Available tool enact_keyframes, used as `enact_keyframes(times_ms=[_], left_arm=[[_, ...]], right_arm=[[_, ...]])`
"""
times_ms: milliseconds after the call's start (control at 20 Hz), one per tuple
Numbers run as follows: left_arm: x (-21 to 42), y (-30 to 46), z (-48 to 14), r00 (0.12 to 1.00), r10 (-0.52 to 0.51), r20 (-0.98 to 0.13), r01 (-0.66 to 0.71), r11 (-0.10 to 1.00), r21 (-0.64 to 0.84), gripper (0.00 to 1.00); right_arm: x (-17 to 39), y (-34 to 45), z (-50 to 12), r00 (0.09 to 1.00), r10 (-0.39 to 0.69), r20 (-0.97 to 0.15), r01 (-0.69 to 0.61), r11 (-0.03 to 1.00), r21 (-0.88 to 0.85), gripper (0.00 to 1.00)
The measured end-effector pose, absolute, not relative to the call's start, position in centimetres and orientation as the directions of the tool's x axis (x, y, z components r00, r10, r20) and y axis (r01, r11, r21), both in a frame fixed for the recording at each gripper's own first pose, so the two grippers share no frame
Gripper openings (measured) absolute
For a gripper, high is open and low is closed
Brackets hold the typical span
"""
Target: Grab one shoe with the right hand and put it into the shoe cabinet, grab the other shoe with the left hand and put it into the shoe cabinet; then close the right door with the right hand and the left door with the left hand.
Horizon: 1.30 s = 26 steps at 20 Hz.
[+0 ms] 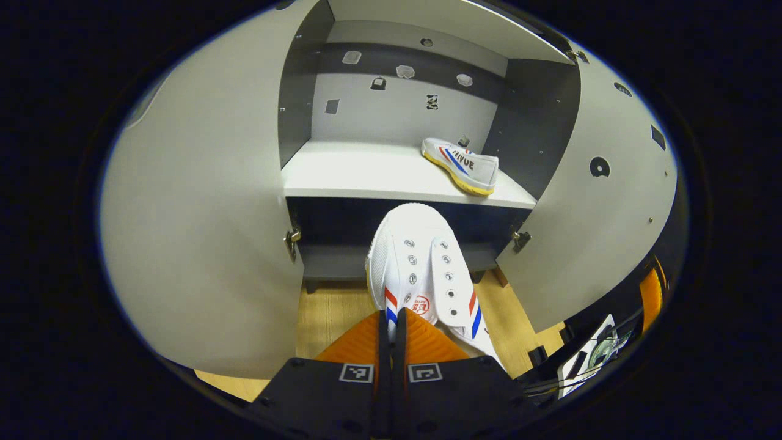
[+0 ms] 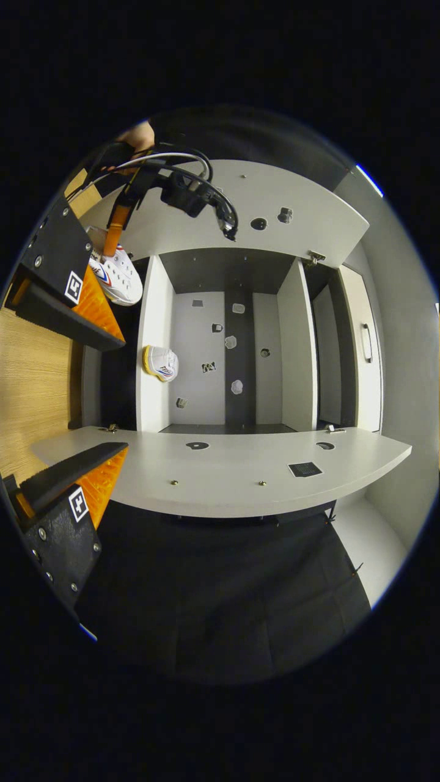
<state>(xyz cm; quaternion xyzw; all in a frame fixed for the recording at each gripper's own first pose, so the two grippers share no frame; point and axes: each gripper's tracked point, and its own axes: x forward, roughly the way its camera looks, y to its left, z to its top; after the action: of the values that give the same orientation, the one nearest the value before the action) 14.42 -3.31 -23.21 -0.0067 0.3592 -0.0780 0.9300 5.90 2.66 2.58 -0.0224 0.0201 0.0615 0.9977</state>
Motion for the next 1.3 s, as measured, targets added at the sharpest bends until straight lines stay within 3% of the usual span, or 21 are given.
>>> enact_keyframes(times_ms=[200, 400, 600, 800, 900, 1100, 1300], left_arm=[[18.2, -3.9, -20.0, 0.769, -0.127, -0.626, 0.153, 0.988, -0.013, 0.06], [21.9, -5.0, -16.5, 0.788, -0.177, -0.590, 0.157, 0.984, -0.086, 0.06], [26.6, -3.5, -13.8, 0.838, -0.097, -0.537, 0.157, 0.985, 0.067, 0.06], [29.7, -3.8, -15.5, 0.841, -0.085, -0.535, 0.173, 0.978, 0.118, 0.06], [30.3, -3.7, -17.5, 0.843, -0.052, -0.535, 0.198, 0.956, 0.218, 0.06], [28.8, -6.5, -21.6, 0.749, -0.232, -0.620, 0.248, 0.967, -0.062, 0.07], [30.6, -5.0, -20.4, 0.760, -0.228, -0.609, 0.230, 0.970, -0.076, 0.07]], right_arm=[[6.4, 2.3, 2.7, 0.992, 0.118, -0.047, -0.119, 0.992, -0.035, 0.93], [6.6, 2.4, 3.3, 0.993, 0.108, -0.055, -0.110, 0.993, -0.033, 0.93], [7.3, 2.4, 4.4, 0.995, 0.098, -0.035, -0.099, 0.995, -0.027, 0.93], [7.5, 2.3, 4.6, 0.996, 0.079, -0.030, -0.080, 0.997, -0.021, 0.93], [7.6, 2.2, 4.6, 0.997, 0.069, -0.024, -0.069, 0.997, -0.029, 0.93], [8.0, 2.7, 4.1, 0.999, 0.051, -0.013, -0.052, 0.998, -0.047, 0.93], [8.6, 4.2, 3.6, 0.999, 0.041, -0.013, -0.042, 0.998, -0.041, 0.93]])
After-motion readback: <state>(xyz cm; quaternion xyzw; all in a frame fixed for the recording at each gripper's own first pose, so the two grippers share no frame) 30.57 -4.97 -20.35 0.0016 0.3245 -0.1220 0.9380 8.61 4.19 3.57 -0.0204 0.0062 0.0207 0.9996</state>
